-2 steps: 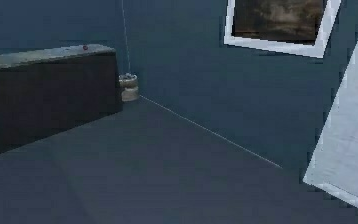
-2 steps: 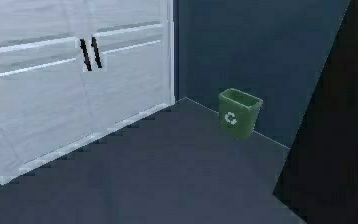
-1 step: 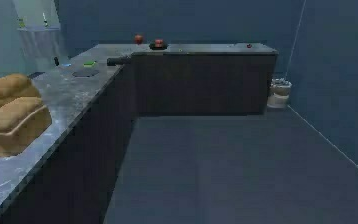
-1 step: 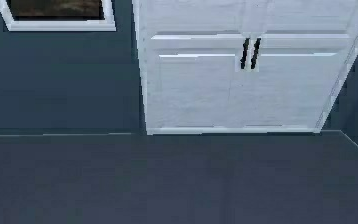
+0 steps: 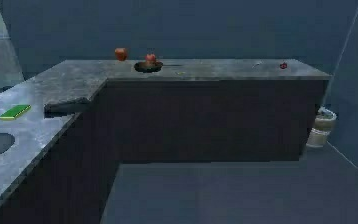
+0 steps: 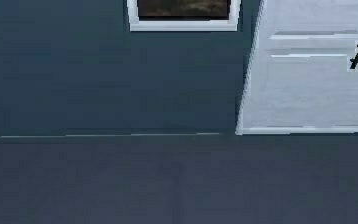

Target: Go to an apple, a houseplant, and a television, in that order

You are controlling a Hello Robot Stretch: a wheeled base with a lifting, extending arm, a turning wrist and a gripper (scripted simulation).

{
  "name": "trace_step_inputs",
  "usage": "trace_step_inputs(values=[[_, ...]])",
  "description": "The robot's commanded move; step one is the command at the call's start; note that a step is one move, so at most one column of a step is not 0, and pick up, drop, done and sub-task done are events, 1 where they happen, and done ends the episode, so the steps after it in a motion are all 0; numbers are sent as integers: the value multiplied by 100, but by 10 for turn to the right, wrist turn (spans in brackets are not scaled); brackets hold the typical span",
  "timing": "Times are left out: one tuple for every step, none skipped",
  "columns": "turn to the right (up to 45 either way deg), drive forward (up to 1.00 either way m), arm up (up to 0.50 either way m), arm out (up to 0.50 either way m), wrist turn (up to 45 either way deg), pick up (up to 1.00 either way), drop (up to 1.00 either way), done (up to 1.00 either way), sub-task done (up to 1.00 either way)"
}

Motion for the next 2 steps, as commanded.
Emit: trace_step_inputs(values=[[0,100,0,0,0,0,0,0,0],[-240,0,0,0,0,0,0,0,0]])
